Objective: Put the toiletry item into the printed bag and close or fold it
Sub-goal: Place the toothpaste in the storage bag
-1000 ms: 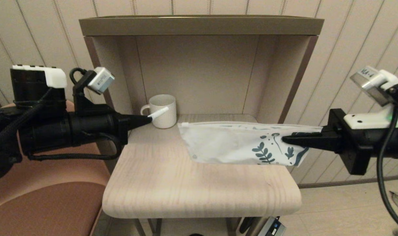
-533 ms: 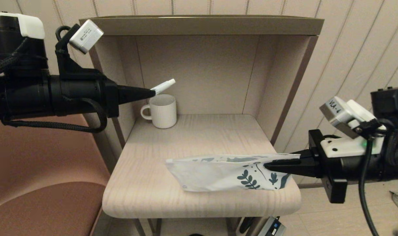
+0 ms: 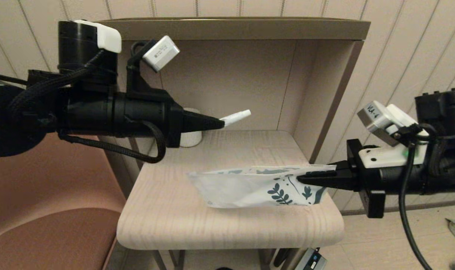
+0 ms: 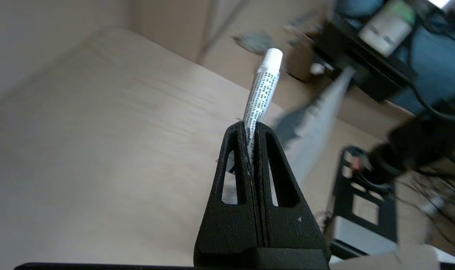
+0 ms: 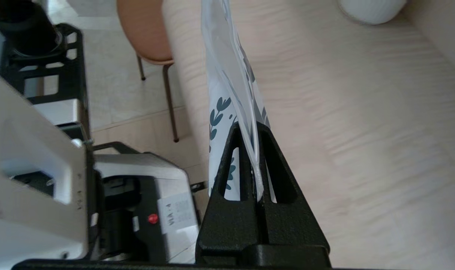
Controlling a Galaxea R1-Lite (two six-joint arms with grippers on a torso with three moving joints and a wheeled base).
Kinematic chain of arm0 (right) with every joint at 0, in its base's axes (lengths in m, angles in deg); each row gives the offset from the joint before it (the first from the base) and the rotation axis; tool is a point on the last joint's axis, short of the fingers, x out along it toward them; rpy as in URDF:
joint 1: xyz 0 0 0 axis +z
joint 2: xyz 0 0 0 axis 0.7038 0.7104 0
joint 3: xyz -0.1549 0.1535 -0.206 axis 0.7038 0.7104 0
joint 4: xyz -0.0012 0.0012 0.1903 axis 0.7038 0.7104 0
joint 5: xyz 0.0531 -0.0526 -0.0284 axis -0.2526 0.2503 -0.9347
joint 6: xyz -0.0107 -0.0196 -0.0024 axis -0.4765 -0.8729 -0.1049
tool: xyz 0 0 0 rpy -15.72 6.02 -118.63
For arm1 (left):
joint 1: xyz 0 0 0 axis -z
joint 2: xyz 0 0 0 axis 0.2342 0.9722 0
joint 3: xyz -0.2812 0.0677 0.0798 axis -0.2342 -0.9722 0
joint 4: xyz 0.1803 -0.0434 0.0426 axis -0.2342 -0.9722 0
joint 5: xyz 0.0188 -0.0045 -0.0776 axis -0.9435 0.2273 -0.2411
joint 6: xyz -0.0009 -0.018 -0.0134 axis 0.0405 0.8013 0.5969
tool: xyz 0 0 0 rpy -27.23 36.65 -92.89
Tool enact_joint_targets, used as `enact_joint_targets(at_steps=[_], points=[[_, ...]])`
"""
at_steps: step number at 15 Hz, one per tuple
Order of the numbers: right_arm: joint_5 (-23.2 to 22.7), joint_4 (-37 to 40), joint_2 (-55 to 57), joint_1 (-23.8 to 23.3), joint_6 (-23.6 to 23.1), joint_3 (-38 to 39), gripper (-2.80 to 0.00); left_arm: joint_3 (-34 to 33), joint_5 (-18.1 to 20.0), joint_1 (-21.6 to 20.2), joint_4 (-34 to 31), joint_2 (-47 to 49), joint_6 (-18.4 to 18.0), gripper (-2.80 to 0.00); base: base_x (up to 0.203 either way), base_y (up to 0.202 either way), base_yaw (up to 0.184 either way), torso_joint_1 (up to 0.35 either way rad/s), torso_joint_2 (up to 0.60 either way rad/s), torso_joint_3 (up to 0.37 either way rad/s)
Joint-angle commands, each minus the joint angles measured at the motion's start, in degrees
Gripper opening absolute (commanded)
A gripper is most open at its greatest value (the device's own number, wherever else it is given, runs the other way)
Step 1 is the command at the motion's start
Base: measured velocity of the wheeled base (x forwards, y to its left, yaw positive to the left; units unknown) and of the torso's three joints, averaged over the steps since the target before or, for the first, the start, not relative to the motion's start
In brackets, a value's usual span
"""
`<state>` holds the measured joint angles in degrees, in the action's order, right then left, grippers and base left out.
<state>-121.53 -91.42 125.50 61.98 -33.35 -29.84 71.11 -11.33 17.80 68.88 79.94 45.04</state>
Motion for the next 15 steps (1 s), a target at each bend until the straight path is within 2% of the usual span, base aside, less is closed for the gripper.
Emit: enact_joint_targets(at_steps=[1, 6, 9, 15], points=[[-0.41, -0.60, 2.67, -0.78, -0.25, -1.89, -2.80, 0.37, 1.03, 1.78, 0.07, 1.51, -0.11, -2.80, 0.000, 0.000, 0.000, 0.000, 0.00, 0.000], [-0.54, -2.28, 4.55, -0.89, -0.26, -2.72, -2.80, 0.14, 2.78, 3.20, 0.04, 1.57, -0.28, -2.80, 0.000, 0.000, 0.000, 0.000, 0.00, 0.000], [-0.69, -2.19, 4.79, -0.89, -0.17, -3.77, -2.80, -0.97, 6.23, 3.27, 0.34, 3.16, -0.28, -2.80, 0.000, 0.000, 0.000, 0.000, 0.00, 0.000], [-0.87, -2.10, 4.79, -0.89, 0.01, -5.27, -2.80, -2.00, 7.54, 3.63, 0.43, 4.72, -0.46, -2.80, 0.000, 0.000, 0.000, 0.000, 0.00, 0.000]])
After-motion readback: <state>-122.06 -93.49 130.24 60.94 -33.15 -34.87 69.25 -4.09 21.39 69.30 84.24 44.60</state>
